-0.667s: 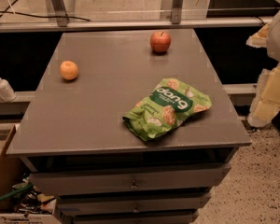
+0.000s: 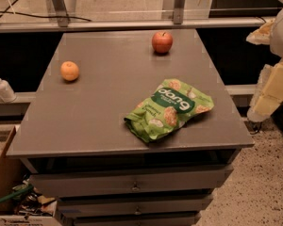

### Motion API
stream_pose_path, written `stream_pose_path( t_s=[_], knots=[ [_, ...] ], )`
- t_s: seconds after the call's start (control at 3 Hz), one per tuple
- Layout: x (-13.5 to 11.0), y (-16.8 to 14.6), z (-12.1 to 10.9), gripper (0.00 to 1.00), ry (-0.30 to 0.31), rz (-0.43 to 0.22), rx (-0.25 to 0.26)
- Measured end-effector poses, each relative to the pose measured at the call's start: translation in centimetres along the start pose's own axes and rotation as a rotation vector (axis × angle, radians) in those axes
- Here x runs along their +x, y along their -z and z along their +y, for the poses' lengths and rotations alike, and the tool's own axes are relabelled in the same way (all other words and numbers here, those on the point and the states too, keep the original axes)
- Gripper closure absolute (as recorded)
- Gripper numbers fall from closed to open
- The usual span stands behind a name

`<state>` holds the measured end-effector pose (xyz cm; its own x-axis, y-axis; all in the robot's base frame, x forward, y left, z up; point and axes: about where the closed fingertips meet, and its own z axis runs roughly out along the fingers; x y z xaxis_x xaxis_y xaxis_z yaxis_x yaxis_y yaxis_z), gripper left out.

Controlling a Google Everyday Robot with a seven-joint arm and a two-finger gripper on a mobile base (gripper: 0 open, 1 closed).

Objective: Move green rice chip bag near orange

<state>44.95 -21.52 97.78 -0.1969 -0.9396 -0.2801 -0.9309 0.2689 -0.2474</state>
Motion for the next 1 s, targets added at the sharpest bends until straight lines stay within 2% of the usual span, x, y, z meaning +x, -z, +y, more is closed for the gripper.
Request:
stream_pose_path(
  t_s=[0.33, 0.67, 1.0],
  knots=[
    [-1.3, -1.4, -0.4, 0.0, 0.01, -0.11, -0.024],
    [-2.6, -3.4, 0.5, 0.0, 0.016, -0.184, -0.059],
    [-2.9, -5.6, 2.4, 0.0, 0.019, -0.222, -0.102]
  ],
)
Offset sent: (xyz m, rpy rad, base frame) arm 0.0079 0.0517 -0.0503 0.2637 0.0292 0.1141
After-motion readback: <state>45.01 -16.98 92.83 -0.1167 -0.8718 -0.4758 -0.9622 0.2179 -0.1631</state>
